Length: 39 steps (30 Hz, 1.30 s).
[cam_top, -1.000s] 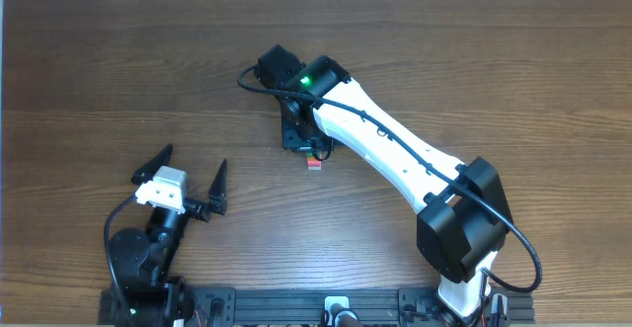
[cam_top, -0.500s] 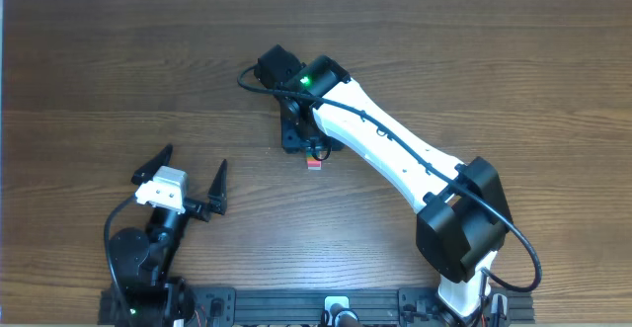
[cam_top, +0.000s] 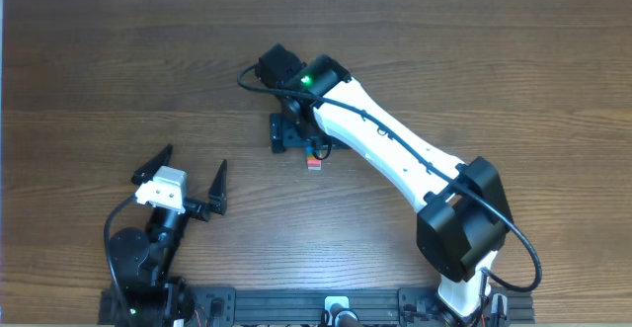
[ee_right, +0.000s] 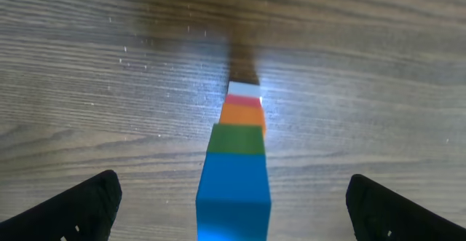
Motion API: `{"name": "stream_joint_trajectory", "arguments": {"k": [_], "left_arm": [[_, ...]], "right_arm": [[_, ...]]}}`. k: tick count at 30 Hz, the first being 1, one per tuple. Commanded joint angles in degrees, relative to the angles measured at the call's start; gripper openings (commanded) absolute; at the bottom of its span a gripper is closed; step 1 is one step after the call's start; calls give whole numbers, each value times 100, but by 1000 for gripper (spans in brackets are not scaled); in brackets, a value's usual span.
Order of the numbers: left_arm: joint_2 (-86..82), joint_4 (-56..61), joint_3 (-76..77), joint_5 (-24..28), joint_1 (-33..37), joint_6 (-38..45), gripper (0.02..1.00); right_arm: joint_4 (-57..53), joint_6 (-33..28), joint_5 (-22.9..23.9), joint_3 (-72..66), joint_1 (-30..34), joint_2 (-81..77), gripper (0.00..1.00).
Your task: Stack Cubes
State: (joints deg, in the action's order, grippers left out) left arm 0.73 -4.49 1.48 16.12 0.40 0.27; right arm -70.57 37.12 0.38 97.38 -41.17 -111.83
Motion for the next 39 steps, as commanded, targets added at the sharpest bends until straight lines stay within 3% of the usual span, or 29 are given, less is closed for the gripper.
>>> {"name": "stream_joint_trajectory", "arguments": {"k": [1, 6, 12, 21, 24, 30, 39], "left_arm": [[-52, 22, -42, 37, -28, 98, 1000], [-52, 22, -42, 37, -28, 98, 1000], [-52, 20, -42, 37, -28, 98, 1000], [-52, 20, -42, 35, -28, 101, 1000], [-52, 20, -42, 37, -28, 98, 1000], [-52, 20, -42, 35, -28, 98, 1000], [-52, 20, -42, 37, -28, 98, 1000]], "right_arm": [[101, -706, 249, 380, 461, -90, 991], [-50, -1416, 555, 1329, 1095, -81, 993], [-240, -2026, 1537, 1735, 1674, 549, 993], [-332, -2774, 1598, 1038, 2942, 2455, 991], [-186, -2811, 1373, 413, 3392, 3294, 991], [605, -3204, 164, -1399, 4068, 5259, 991], [3073, -3357, -514, -4859, 4236, 8205, 993]]}}
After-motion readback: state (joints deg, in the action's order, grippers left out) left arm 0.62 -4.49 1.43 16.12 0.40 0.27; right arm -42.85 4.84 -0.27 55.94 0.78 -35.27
